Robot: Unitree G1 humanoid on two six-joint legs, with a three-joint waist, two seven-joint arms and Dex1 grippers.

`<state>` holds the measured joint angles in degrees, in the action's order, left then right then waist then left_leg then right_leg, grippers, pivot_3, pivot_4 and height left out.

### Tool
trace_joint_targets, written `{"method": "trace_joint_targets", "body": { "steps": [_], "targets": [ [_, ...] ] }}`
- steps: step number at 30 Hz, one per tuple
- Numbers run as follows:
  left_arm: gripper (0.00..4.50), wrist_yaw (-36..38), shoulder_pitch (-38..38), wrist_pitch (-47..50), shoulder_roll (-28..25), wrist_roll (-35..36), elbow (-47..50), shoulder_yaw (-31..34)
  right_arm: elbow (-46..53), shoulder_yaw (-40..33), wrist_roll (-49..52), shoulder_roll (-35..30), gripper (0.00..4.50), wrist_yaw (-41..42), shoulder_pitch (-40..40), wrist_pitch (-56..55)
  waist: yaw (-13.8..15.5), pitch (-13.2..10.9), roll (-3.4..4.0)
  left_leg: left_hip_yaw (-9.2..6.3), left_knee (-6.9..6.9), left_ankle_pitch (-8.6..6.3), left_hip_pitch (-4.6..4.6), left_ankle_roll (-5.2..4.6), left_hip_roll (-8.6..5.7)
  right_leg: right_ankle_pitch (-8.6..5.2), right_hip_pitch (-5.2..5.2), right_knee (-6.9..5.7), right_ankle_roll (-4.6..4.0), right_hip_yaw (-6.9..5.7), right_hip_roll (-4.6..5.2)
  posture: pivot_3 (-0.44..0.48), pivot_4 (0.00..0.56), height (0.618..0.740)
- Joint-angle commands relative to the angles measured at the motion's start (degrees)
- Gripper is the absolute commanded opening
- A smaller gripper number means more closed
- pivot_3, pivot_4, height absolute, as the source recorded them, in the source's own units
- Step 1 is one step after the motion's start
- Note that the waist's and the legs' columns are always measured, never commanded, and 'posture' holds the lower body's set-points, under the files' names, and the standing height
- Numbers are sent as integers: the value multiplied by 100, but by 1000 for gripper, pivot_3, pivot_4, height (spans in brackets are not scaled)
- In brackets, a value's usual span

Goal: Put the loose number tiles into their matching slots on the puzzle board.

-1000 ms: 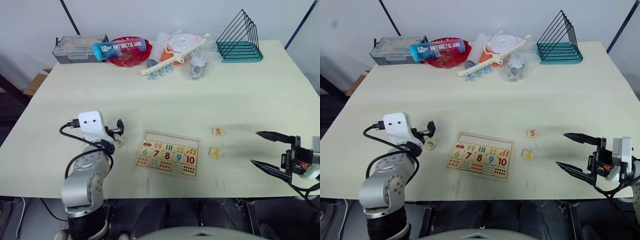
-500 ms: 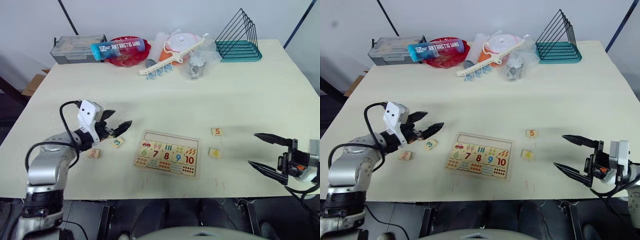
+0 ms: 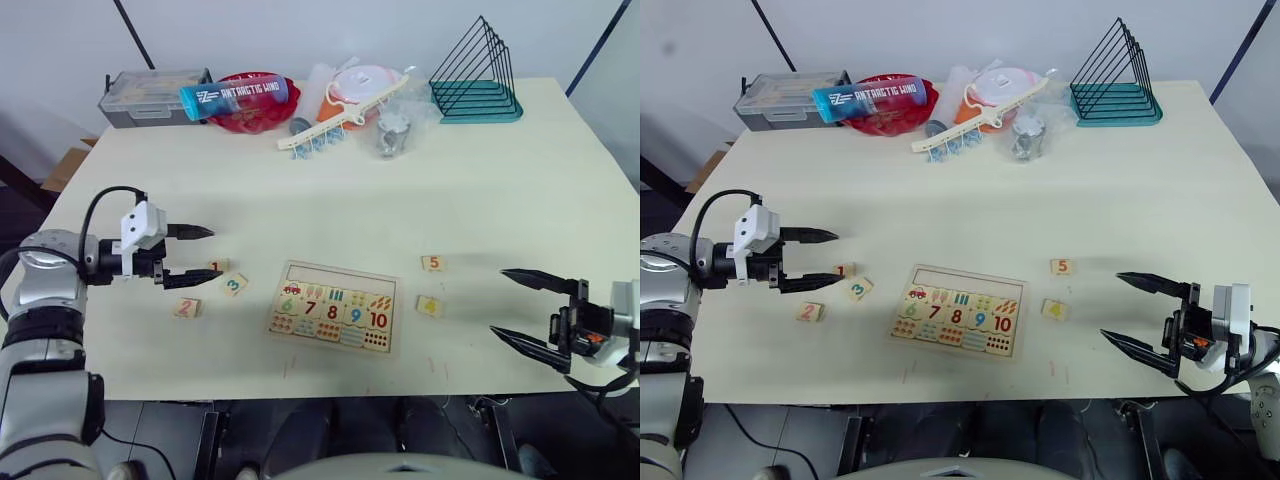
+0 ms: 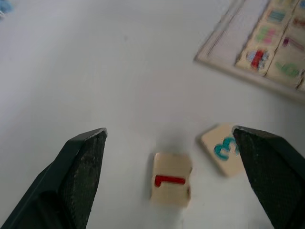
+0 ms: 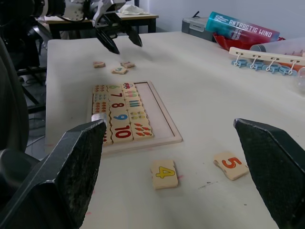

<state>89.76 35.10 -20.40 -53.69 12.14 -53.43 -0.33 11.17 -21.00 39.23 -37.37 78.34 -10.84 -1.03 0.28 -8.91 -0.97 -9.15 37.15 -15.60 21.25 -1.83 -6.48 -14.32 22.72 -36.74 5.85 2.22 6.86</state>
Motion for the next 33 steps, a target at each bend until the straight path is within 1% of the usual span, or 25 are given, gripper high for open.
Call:
{"method": "trace_joint_targets", "body": {
  "steps": [1,4,8,16,19,20,21,22,28,33],
  "targets": [
    [4476,274,330,-504,-121,-158,-664,-167,116,-35,23,0,4500,16,22,-149,-15,-1,-2,0,0,0,0,0,0,0,0,0,0,0,0,0,150,740],
    [4476,274,542,-776,-112,-329,-1114,-305,102,-34,18,-16,4500,2,47,-171,-36,-2,-4,-5,4,0,2,-2,0,0,2,-4,1,-4,-4,0,150,740],
    [4476,223,783,-880,-26,-580,-1569,-218,60,-66,7,-51,4500,3,97,-182,-68,-2,-4,-6,10,-1,2,-4,0,0,1,-11,1,-5,-8,0,150,740],
    [4476,-22,903,-1140,141,-979,-1862,-214,55,-70,-28,-71,4500,-20,124,-215,-98,-2,-5,-7,11,0,2,-3,0,0,1,-12,2,-5,-10,0,150,740],
    [3784,-192,920,-1116,159,-1073,-1931,-170,39,-86,-25,-73,4500,-64,160,-216,-99,0,-3,-7,11,-1,0,-5,0,0,0,-14,2,-5,-10,0,150,740],
    [3365,-233,940,-1077,173,-1074,-1947,-136,37,-104,-16,-73,4500,-88,171,-207,-98,0,-3,-6,11,-1,-2,-5,0,0,-1,-15,2,-4,-10,0,150,740],
    [2787,-266,948,-1091,180,-1104,-1955,-135,24,-123,-14,-83,4500,-98,185,-206,-96,0,-3,-7,11,-1,-2,-5,0,0,-1,-16,2,-4,-10,0,150,740],
    [2553,-277,941,-1123,183,-1142,-1963,-142,14,-138,-12,-95,4500,-102,193,-208,-93,0,-3,-8,11,-1,-2,-5,0,0,-1,-17,2,-5,-10,0,150,740],
    [2553,-286,853,-1360,161,-1353,-1986,-200,-31,-166,1,-158,4500,-112,220,-220,-95,2,-2,-7,11,0,-3,-4,0,0,-2,-19,2,-4,-10,0,150,740],
    [2553,-299,810,-1276,172,-1373,-2028,-149,9,-149,13,-157,4500,-117,205,-212,-98,4,2,-7,11,-1,-5,-5,0,0,-2,-21,2,-3,-10,0,150,740]
  ]
}}
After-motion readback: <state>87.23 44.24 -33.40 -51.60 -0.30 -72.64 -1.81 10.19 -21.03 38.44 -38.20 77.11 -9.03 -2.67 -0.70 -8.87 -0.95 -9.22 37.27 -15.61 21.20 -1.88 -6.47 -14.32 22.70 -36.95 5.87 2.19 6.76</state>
